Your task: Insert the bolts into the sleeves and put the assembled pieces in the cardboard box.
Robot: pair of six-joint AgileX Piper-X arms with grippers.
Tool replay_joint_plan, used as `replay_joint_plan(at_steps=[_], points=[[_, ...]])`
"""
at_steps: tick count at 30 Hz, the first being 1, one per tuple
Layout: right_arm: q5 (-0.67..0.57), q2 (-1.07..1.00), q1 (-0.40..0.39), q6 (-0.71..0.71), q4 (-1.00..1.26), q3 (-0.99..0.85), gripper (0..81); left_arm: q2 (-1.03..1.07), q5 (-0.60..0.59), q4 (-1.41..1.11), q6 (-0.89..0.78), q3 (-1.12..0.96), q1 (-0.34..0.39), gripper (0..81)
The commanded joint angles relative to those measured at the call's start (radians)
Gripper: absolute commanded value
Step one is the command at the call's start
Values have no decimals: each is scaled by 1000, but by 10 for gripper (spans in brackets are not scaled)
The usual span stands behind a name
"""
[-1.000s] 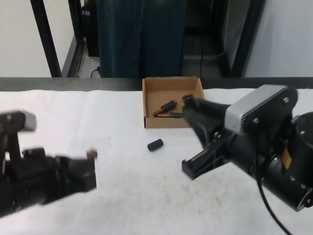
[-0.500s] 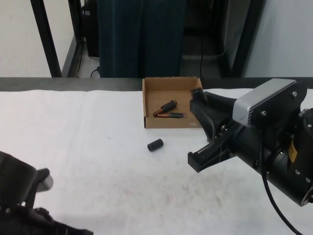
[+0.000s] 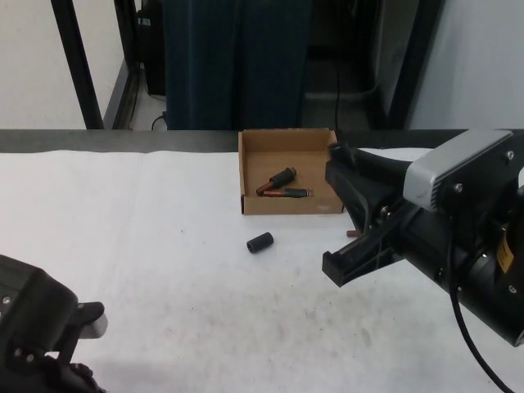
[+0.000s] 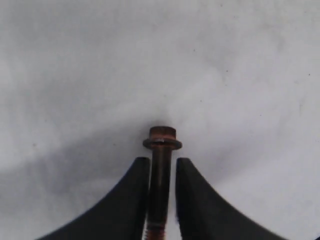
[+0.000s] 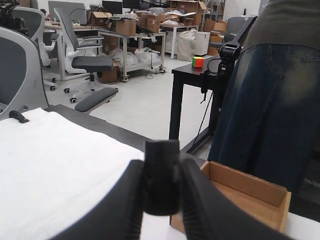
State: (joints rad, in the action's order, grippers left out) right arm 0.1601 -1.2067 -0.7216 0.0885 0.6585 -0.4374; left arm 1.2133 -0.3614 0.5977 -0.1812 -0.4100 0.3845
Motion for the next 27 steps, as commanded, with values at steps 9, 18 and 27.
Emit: replay_joint_plan(at_steps=[9,18,27], points=[[-1,15,5,1,19,-1,3,0,-1,43,212,-7,-2,390],[-1,15,5,1,19,-1,3,0,66,47,350,-7,-2,386],[-1,15,5,1,19,-1,3,0,83,-6,365,-7,36,384]])
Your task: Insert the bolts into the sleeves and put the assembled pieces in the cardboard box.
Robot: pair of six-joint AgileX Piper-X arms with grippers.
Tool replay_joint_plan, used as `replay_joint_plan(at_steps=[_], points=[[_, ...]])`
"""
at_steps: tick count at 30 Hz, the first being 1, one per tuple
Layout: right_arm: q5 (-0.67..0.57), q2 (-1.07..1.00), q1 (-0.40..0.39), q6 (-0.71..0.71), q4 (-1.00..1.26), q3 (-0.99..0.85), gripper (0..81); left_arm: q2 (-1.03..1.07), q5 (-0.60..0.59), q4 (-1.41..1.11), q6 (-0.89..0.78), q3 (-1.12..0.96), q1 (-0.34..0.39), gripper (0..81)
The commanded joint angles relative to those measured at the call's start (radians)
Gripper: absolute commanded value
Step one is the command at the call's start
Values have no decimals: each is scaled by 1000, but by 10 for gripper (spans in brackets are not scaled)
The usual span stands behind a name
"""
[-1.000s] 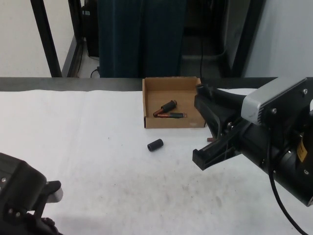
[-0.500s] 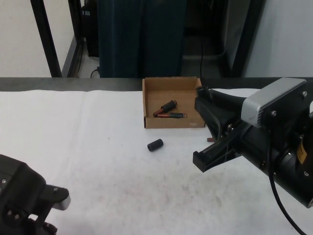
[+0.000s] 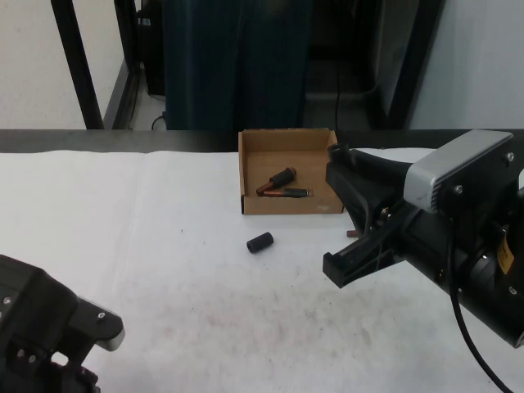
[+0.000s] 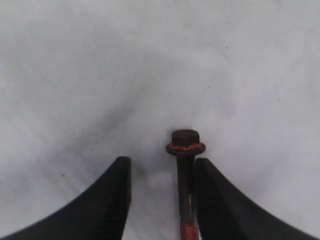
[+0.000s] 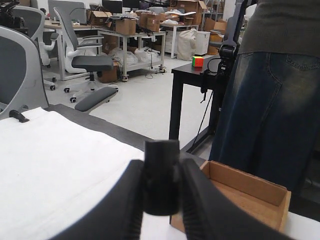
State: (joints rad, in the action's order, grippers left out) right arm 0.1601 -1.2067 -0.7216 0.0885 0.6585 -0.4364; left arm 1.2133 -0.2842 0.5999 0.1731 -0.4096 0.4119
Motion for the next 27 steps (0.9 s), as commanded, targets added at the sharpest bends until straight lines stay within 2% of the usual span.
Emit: replay_joint_plan(at_steps=[1,8,15,20,25,27], points=[[-1,15,5,1,19,-2,3,0,6,-9,11,-7,26,384],[-1,20,7,1,18,-2,3,0,9,4,-14,-5,149,384],[-1,45,6,1,18,5,3,27,58,22,-8,-2,157,373],[-1,58,6,1,20,16,3,55,58,27,22,19,157,242],[-1,72,6,1,20,19,3,55,58,-3,26,19,157,216],[-1,72,6,1,20,19,3,55,55,-14,51,19,157,137]])
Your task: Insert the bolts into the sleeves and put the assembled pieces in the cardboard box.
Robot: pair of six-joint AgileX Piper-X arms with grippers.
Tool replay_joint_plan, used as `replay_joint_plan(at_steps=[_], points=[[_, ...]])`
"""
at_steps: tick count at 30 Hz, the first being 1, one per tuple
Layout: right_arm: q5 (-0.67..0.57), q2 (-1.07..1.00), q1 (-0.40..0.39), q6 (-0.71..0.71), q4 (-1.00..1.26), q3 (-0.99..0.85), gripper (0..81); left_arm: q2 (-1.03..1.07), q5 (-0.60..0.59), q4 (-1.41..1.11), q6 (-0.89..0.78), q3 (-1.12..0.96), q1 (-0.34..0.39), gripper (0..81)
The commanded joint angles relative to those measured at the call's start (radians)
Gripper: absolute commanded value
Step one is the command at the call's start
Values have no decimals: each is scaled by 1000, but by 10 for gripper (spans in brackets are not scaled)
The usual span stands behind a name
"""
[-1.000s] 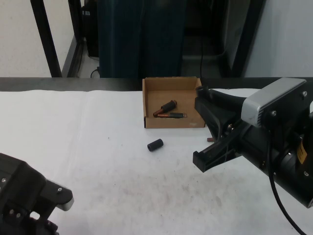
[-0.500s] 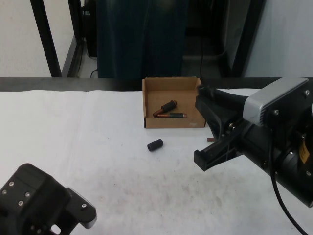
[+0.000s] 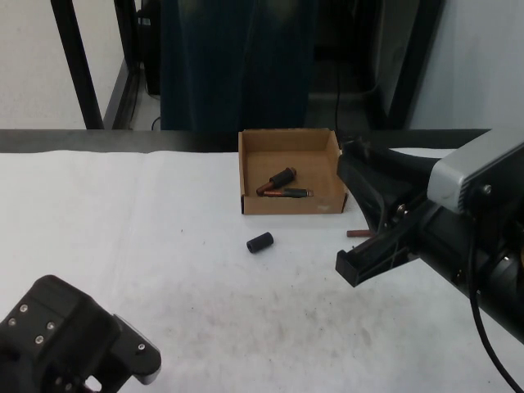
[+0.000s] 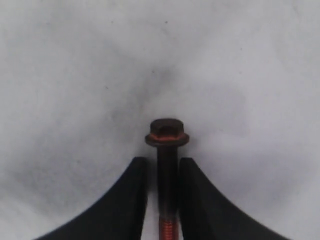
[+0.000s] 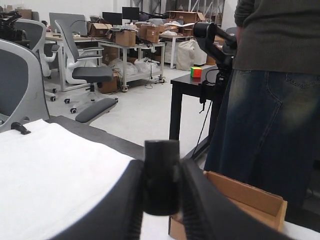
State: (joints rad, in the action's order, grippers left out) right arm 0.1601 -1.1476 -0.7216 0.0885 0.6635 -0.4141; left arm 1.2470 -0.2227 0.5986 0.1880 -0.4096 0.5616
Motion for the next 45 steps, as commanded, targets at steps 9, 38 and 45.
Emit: replay_joint_plan(at_steps=[9,38,45], points=[[-32,12,6,1,-1,-3,3,-90,-2,-252,5,-46,7,9],[-291,-191,-175,-111,135,4,3,-309,61,-1172,-661,-22,7,9],[-237,-191,-175,-164,135,-24,3,-317,61,-1210,-704,13,12,9]])
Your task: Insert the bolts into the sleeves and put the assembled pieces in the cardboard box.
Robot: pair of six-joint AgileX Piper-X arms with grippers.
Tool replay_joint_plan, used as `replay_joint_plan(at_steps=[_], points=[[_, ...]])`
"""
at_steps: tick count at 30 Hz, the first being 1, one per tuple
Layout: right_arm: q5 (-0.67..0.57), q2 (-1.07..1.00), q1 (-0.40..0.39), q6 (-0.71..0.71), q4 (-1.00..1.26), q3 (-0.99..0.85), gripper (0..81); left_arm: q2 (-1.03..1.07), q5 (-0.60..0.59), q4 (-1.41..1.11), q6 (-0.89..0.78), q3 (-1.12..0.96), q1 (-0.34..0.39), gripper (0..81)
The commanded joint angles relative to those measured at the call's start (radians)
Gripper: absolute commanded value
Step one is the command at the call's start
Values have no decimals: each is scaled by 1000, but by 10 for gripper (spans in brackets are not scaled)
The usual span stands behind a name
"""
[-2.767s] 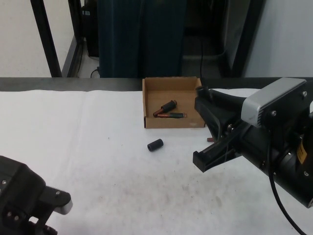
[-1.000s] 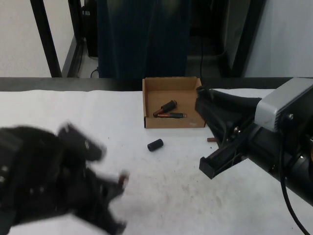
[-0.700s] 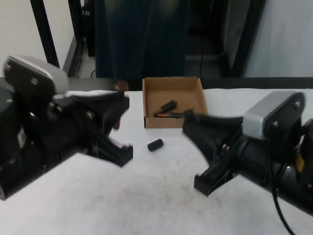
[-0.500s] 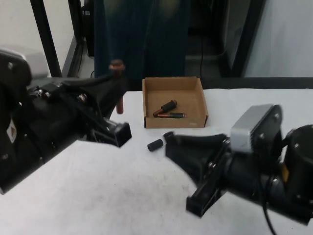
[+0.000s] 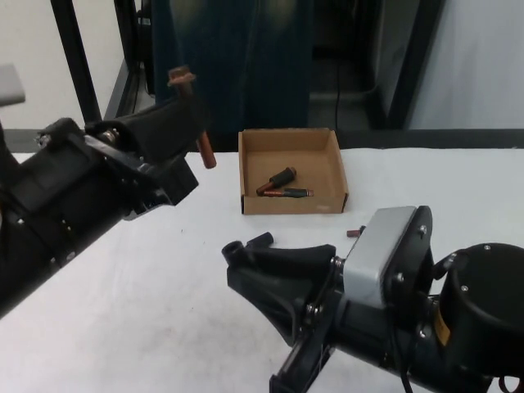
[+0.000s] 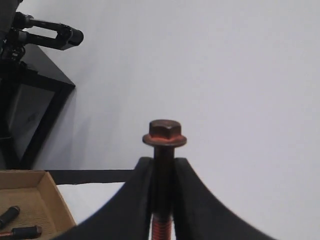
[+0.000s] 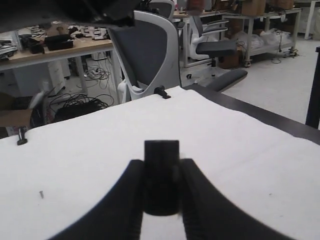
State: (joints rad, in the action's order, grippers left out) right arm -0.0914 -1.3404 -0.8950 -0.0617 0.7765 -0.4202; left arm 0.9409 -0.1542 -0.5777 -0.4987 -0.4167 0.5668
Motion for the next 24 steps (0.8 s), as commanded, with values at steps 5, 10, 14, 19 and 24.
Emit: replay_joint_plan(at_steps=[5,10,14,19,24], points=[[82,2,-1,-30,22,-54,3,-11,-4,-63,-47,29,37,9],[91,0,-1,-30,23,-81,3,-11,8,-94,-24,28,79,9],[91,-8,-1,-30,26,-87,3,-11,41,-93,0,28,85,9],[91,-17,-1,-30,29,-89,3,-9,61,-93,93,33,85,9],[91,-17,-1,-30,29,-89,3,-5,79,-93,119,56,85,9]])
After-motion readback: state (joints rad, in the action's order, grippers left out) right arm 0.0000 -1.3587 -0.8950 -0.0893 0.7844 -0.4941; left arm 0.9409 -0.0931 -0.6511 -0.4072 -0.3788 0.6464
